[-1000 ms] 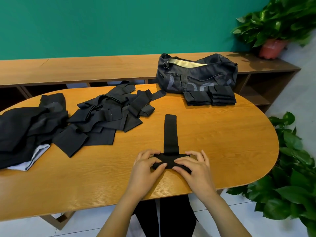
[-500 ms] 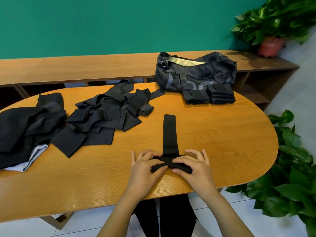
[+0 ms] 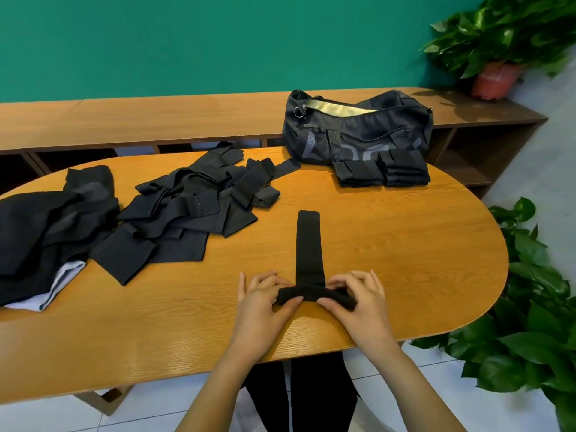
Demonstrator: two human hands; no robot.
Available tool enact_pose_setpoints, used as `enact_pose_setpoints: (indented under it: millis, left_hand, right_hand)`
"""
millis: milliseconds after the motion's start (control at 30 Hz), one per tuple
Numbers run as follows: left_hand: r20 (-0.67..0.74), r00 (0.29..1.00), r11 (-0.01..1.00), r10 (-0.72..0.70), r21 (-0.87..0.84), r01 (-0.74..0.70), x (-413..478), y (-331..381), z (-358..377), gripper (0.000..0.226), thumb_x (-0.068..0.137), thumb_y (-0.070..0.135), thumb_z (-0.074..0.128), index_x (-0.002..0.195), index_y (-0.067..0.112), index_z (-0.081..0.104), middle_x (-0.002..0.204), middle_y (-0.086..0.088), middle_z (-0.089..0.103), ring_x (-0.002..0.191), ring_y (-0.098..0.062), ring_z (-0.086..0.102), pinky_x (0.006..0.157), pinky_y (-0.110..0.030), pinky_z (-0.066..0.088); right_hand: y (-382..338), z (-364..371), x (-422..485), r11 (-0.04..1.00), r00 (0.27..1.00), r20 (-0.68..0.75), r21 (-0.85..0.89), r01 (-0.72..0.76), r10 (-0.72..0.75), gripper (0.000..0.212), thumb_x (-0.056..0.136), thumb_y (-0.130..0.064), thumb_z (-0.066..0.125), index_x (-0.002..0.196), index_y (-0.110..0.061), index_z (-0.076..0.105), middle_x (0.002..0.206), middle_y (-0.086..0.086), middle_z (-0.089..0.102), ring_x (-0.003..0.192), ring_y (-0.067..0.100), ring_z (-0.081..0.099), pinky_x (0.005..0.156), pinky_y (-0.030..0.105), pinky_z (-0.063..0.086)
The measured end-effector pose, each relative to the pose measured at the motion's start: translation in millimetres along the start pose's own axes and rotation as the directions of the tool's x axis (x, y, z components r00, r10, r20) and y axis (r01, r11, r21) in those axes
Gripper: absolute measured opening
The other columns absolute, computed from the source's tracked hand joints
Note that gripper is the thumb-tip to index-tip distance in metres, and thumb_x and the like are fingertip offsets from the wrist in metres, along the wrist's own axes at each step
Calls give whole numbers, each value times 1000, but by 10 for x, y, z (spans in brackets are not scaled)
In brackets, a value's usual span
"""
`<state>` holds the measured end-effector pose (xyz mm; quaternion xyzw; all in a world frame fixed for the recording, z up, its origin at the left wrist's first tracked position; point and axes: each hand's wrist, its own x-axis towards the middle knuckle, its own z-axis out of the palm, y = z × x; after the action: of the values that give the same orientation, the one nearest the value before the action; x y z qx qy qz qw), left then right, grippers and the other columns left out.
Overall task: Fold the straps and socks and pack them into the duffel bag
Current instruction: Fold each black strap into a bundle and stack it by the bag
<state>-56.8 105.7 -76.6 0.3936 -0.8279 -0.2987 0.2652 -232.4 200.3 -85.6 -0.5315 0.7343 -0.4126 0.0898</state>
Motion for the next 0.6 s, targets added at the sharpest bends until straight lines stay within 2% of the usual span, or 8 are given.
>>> enact_pose_setpoints:
  millis: [100, 200, 267, 333, 433, 500, 567, 600]
  left_hand:
    - [-41, 998, 998, -47, -51, 45, 3, 37, -27, 22, 92, 32, 61, 113, 29, 66, 111, 24, 55, 128, -1, 39, 121, -41, 0]
    - [-78, 994, 991, -71, -115, 62, 0, 48, -13, 36, 94, 26, 61, 124, 40, 48, 114, 20, 59, 122, 2, 45, 121, -43, 4]
    - [-103, 990, 985, -95, -153, 79, -5, 28, 7, 54, 92, 26, 63, 135, 41, 34, 97, 17, 64, 109, 7, 51, 121, -45, 10]
    - [-131, 982, 979, -133, -174, 109, 1, -7, 33, 70, 89, 25, 68, 145, 33, 28, 80, 10, 59, 98, 10, 51, 117, -50, 22]
    - [-149, 976, 979, -157, -150, 135, 17, -17, 49, 78, 86, 27, 71, 148, 30, 25, 83, 9, 55, 95, 9, 47, 111, -50, 33]
    - [-154, 977, 985, -144, -114, 127, 15, -9, 37, 71, 85, 31, 71, 143, 36, 30, 98, 14, 52, 100, 4, 44, 106, -45, 37]
    - [-144, 987, 997, -68, -54, 61, 6, -1, 22, 52, 85, 35, 70, 130, 42, 42, 122, 18, 47, 116, -3, 39, 107, -42, 36]
    - [-119, 993, 1000, -26, -19, 24, 4, 3, 15, 41, 85, 38, 69, 121, 42, 51, 132, 20, 42, 124, -6, 35, 110, -42, 31]
  right_hand:
    - [-4, 9, -6, 999, 999, -1, -39, -35, 35, 33, 80, -49, 70, 106, -49, 50, 112, -31, 41, 125, -1, 29, 112, 36, 24]
    - [26, 41, -6, 990, 991, 15, -50, -133, 134, 33, 81, -61, 50, 109, -43, 51, 120, -10, 50, 137, 24, 30, 109, 33, 25]
    - [19, 48, -12, 989, 989, -30, -20, -148, 148, 40, 81, -61, 50, 114, -38, 51, 108, -11, 53, 129, 24, 40, 105, 31, 32]
    - [5, 42, -6, 987, 984, -73, 2, -161, 160, 43, 83, -52, 63, 119, -41, 43, 92, -15, 53, 117, 18, 46, 102, 32, 35]
    - [-38, 29, 12, 988, 984, -94, -24, -154, 151, 53, 81, -41, 74, 119, -42, 37, 83, -17, 49, 98, 5, 45, 102, 34, 35]
    - [-54, 24, 21, 989, 987, -96, -69, -133, 126, 53, 80, -40, 75, 121, -40, 41, 95, -19, 48, 97, 0, 38, 99, 34, 36]
    - [-16, 27, 13, 990, 997, -72, -135, -45, 36, 48, 83, -40, 73, 125, -39, 50, 121, -21, 46, 118, -2, 29, 106, 38, 30]
    - [8, 30, 11, 989, 999, -37, -150, 14, -20, 42, 86, -42, 69, 125, -41, 54, 133, -23, 44, 129, -2, 24, 112, 40, 21]
